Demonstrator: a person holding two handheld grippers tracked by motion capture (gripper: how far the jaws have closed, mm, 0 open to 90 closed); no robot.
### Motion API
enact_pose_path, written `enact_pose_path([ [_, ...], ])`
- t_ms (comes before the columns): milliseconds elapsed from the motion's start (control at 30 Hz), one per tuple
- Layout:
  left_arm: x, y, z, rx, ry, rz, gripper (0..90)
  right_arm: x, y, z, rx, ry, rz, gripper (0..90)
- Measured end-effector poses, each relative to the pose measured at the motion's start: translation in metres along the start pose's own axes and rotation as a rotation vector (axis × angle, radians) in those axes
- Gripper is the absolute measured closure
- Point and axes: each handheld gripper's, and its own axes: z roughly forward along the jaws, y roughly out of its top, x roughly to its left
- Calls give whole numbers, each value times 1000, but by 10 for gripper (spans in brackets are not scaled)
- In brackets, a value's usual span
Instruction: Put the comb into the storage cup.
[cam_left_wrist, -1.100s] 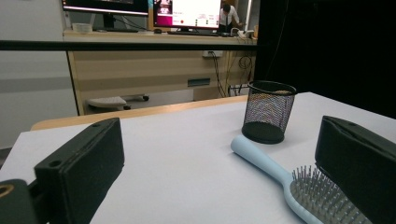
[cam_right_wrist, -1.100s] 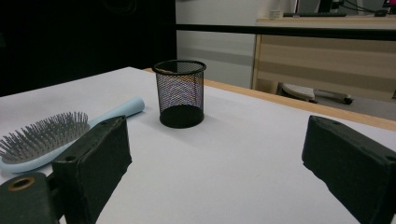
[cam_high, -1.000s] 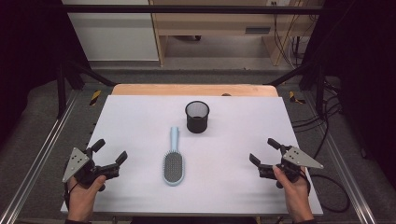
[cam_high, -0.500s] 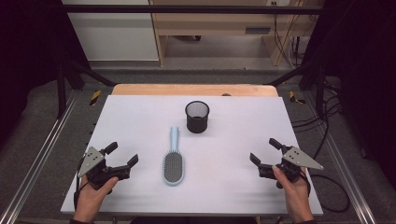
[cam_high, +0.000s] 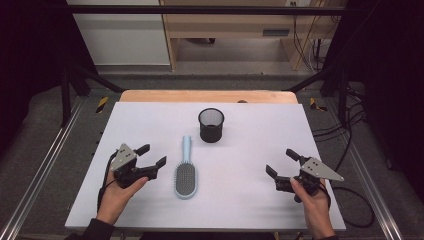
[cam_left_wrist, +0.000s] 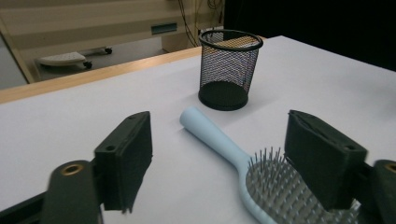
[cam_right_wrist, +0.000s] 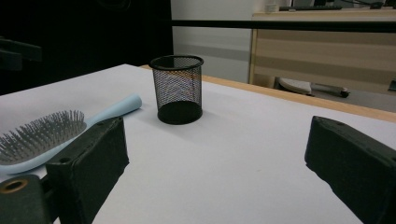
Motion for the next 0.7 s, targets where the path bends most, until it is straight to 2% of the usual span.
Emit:
enact_pose_path([
  [67,-2,10,14,-7,-43,5,357,0,1,-2,-4,-9,1,55],
  [100,-3,13,17,-5,-56,7,408,-1,1,-2,-6,-14,-1,55],
  [267,-8,21,44,63,-112,29,542,-1,0,-2,-3,-20,10,56],
  [333,-11,23,53,94,-122,58,594,-1,0,-2,-2,-24,10,56],
  [400,-14,25,63,140,-104,97,647,-1,0,-3,-4,-24,17,56],
  [567,-21,29,81,184,-164,144,788,-1,0,-4,-11,-22,32,53],
  [700,-17,26,94,199,-175,117,884,-2,-1,-3,-7,-22,32,52],
])
